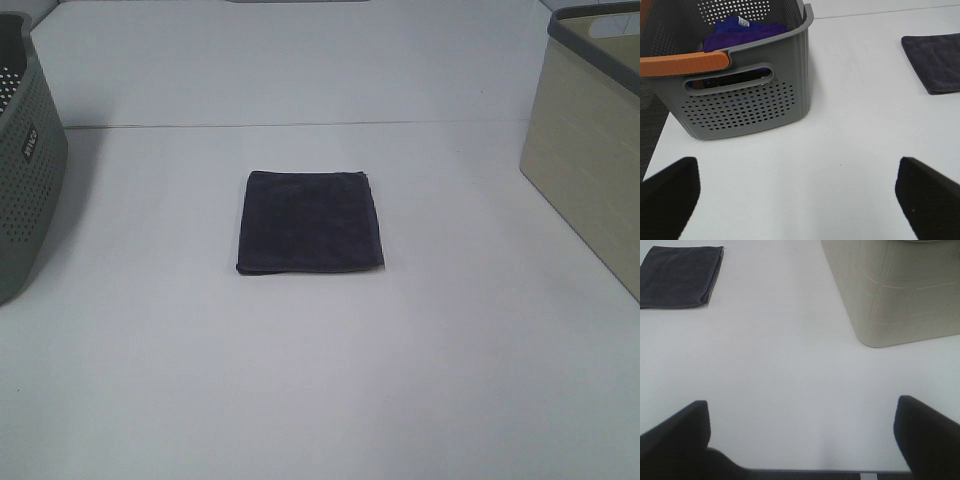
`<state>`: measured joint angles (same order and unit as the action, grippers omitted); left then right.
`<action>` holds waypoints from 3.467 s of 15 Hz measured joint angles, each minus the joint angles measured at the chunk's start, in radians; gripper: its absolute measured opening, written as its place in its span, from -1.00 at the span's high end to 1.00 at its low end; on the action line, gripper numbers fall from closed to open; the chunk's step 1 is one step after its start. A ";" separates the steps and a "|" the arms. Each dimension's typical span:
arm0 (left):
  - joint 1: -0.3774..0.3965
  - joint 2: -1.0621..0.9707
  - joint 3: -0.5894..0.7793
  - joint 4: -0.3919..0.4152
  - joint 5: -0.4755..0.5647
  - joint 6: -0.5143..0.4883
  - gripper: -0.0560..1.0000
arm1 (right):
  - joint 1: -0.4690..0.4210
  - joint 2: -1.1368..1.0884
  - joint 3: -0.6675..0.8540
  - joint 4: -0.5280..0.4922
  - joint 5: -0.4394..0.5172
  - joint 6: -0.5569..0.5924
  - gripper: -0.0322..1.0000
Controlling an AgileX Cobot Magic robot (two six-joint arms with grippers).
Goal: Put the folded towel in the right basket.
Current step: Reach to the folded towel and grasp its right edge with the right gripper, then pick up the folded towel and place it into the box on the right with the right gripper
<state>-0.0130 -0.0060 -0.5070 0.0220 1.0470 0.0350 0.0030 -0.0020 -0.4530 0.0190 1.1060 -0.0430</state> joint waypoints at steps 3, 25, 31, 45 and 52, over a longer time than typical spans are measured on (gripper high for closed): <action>0.000 0.000 0.000 -0.002 0.000 0.005 -0.98 | 0.000 0.000 0.000 0.000 0.000 -0.001 -0.91; 0.000 0.000 0.000 -0.002 0.000 0.006 -0.98 | 0.234 1.869 -1.138 0.434 -0.118 -0.101 -0.88; 0.000 0.000 0.000 -0.002 0.000 0.006 -0.98 | 0.233 2.152 -1.140 0.425 -0.215 -0.104 -0.88; 0.000 0.000 0.000 -0.003 0.000 0.006 -0.98 | 0.330 2.355 -1.169 0.639 -0.357 -0.106 -0.70; 0.000 0.000 0.000 -0.003 0.000 0.006 -0.98 | 0.453 2.409 -1.175 0.735 -0.560 -0.106 0.84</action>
<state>-0.0130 -0.0060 -0.5070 0.0190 1.0470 0.0410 0.4560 2.4070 -1.6280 0.7540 0.5460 -0.1490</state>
